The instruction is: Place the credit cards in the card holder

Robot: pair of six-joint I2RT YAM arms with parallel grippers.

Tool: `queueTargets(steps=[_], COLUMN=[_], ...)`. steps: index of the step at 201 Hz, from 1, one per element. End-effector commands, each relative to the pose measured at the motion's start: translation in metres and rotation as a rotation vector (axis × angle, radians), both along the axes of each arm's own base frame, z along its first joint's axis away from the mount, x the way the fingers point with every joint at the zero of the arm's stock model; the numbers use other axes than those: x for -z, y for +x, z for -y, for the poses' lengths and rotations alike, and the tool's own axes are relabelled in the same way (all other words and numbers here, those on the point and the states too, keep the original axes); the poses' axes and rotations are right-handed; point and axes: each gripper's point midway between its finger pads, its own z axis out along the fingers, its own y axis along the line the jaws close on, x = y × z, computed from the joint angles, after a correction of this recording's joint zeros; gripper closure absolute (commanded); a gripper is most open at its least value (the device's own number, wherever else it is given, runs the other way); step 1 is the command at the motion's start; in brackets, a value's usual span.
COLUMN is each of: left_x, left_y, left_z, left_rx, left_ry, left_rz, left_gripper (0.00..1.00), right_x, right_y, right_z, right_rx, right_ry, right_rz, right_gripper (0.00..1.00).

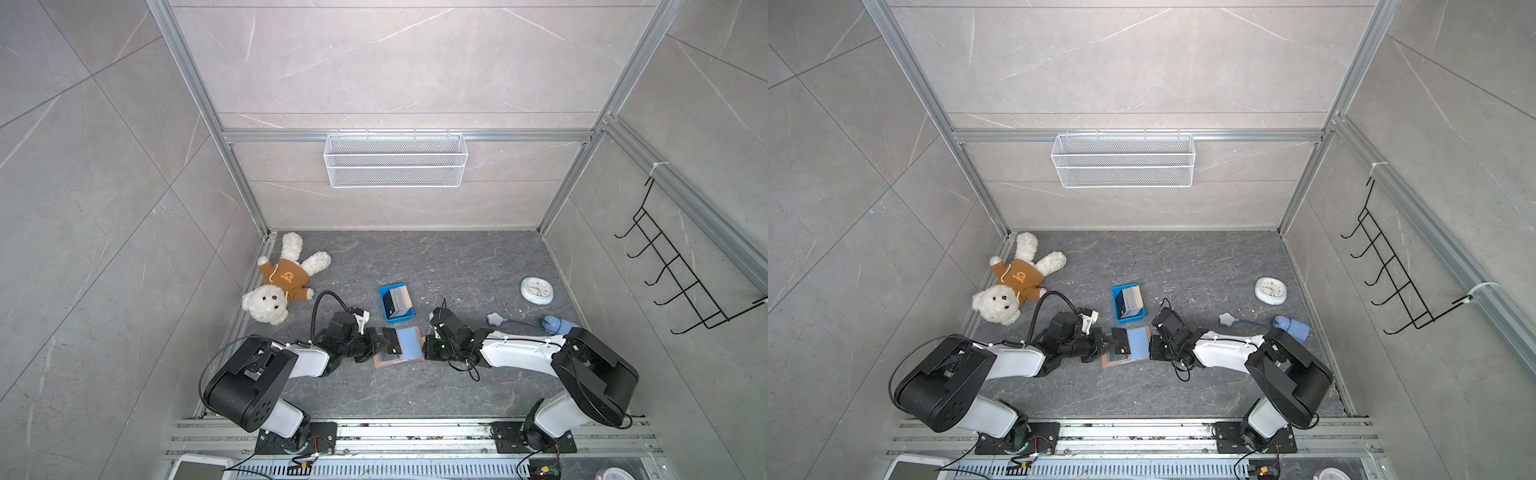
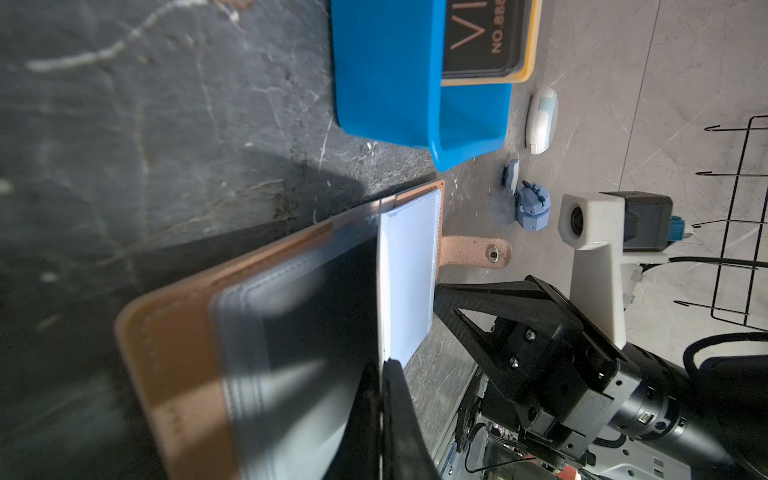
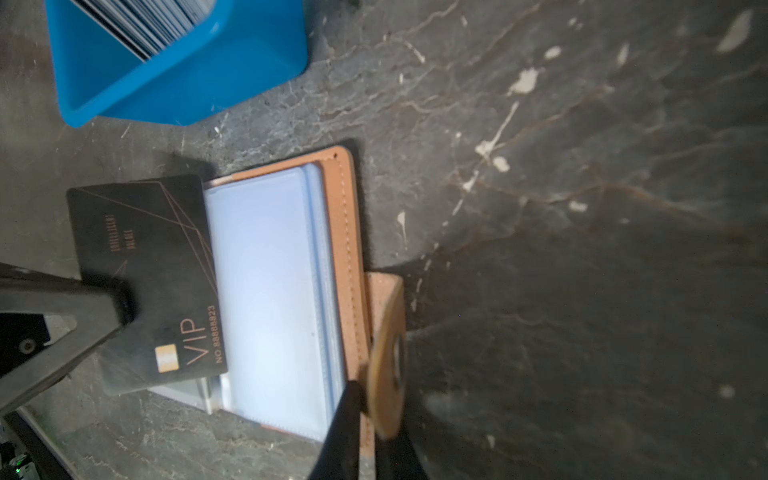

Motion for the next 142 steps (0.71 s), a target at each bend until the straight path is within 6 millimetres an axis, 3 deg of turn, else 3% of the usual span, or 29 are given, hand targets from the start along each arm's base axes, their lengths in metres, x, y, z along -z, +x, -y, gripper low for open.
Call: queueTargets(steps=[1,142], left_x=[-0.0035,0.0054], left_y=[0.0006,-0.0090], left_z=[0.0042,0.0060], left_rx=[0.002,0.031], left_ry=[-0.027,-0.033], left_rz=[0.004,-0.060], left_gripper=[1.00,1.00], right_x=[-0.0002,0.0006], right_y=[-0.0019,-0.0023], right_z=[-0.0002,0.0010], right_rx=[-0.016,-0.020], right_ry=[-0.010,-0.023], right_rz=[0.013,0.018], right_gripper=[0.87,0.88])
